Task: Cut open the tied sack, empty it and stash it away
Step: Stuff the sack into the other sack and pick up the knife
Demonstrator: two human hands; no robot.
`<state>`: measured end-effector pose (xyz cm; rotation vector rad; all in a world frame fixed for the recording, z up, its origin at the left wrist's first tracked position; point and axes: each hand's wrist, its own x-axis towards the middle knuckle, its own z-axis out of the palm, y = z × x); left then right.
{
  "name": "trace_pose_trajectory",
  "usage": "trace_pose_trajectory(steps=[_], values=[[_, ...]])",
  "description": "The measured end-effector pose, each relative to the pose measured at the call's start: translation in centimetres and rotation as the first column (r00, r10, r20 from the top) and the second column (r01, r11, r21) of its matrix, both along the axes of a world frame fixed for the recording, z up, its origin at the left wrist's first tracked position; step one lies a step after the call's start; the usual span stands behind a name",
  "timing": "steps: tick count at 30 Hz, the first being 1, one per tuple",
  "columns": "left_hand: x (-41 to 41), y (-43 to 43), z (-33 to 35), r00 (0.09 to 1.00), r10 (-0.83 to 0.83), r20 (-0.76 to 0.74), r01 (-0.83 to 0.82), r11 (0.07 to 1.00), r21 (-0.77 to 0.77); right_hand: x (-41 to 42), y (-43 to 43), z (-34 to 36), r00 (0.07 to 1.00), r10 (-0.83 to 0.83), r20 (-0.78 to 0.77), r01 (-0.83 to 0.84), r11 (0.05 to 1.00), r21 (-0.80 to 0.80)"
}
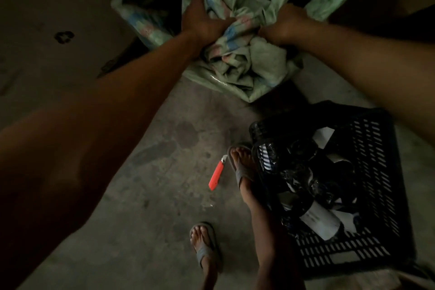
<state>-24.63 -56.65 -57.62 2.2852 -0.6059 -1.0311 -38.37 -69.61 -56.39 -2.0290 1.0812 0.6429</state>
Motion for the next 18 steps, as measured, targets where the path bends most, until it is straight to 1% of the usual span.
trace_pose_trajectory(steps=[4, 5, 7, 9, 10, 11, 12, 14, 16, 18], values=[[1.0, -0.7, -1.6, 1.0, 0.005, -0.027, -0.003, 0.998, 0.059, 1.1, -0.4, -1.6, 0.997, -0.06, -0.037, 0.062, 0.996, 0.062], [1.3, -0.7, -1.7, 0.997, 0.043, -0.068, -0.038, 0.997, 0.063, 1.1, -0.4, -1.8, 0.996, -0.08, -0.036, 0.083, 0.995, 0.063], [1.7, -1.1, -0.8, 0.97, 0.138, -0.199, -0.122, 0.989, 0.089, 1.0, -0.3, -1.5, 0.988, -0.152, -0.031, 0.153, 0.987, 0.053], [2.3, -1.8, 1.5, 0.924, 0.2, -0.327, -0.158, 0.976, 0.149, 0.8, -0.2, -0.3, 0.972, -0.237, -0.005, 0.237, 0.971, 0.02], [2.8, -2.0, 3.0, 0.91, 0.223, -0.35, -0.17, 0.969, 0.177, 0.8, -0.2, 0.7, 0.966, -0.26, 0.018, 0.26, 0.966, -0.006], [3.3, -2.2, 4.6, 0.91, 0.228, -0.346, -0.174, 0.968, 0.181, 0.8, 0.0, 2.1, 0.961, -0.271, 0.053, 0.272, 0.962, -0.028], [3.8, -2.2, 6.3, 0.927, 0.216, -0.307, -0.168, 0.97, 0.174, 0.9, 0.2, 3.6, 0.959, -0.266, 0.095, 0.271, 0.961, -0.046], [4.3, -1.7, 9.8, 0.967, 0.179, -0.18, -0.163, 0.982, 0.099, 0.9, 1.0, 7.1, 0.958, -0.23, 0.173, 0.246, 0.966, -0.083], [4.0, 0.1, 13.6, 0.986, 0.136, -0.091, -0.133, 0.99, 0.044, 0.8, 2.8, 10.5, 0.961, -0.186, 0.204, 0.216, 0.967, -0.135], [3.2, 3.2, 16.7, 0.998, 0.069, -0.007, -0.068, 0.996, 0.051, 0.6, 5.6, 13.5, 0.965, -0.141, 0.223, 0.183, 0.967, -0.179]])
